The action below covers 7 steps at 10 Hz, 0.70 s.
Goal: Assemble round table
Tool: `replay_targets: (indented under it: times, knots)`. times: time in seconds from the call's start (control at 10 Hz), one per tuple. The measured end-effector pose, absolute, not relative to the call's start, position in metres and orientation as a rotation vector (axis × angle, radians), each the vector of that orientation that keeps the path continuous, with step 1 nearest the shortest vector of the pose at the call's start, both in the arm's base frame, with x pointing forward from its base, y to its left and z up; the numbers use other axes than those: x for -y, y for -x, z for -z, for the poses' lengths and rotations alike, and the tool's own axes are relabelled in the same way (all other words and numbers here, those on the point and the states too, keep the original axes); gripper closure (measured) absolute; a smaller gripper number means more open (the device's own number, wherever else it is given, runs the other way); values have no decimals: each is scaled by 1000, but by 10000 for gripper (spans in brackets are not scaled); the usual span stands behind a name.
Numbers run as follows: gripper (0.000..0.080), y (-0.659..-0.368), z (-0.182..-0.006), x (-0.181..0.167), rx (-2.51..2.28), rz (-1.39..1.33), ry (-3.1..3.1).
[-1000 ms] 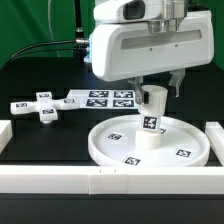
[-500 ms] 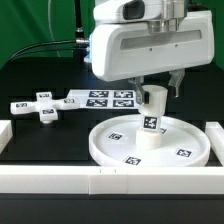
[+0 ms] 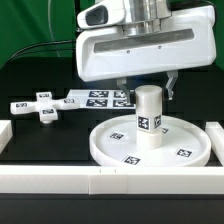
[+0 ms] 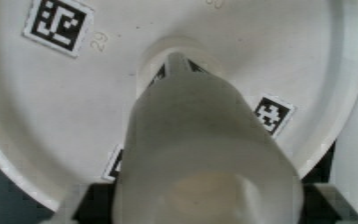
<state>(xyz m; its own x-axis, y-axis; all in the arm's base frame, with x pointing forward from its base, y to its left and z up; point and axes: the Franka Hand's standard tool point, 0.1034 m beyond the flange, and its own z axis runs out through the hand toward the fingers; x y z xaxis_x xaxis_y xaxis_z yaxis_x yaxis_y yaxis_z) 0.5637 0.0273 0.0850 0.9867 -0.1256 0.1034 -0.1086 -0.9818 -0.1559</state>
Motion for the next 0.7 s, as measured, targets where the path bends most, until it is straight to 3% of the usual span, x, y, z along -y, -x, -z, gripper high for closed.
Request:
replay_targets:
  times: [0.7]
  knots:
    - [393,-564,-84,-27,-945,100,2792]
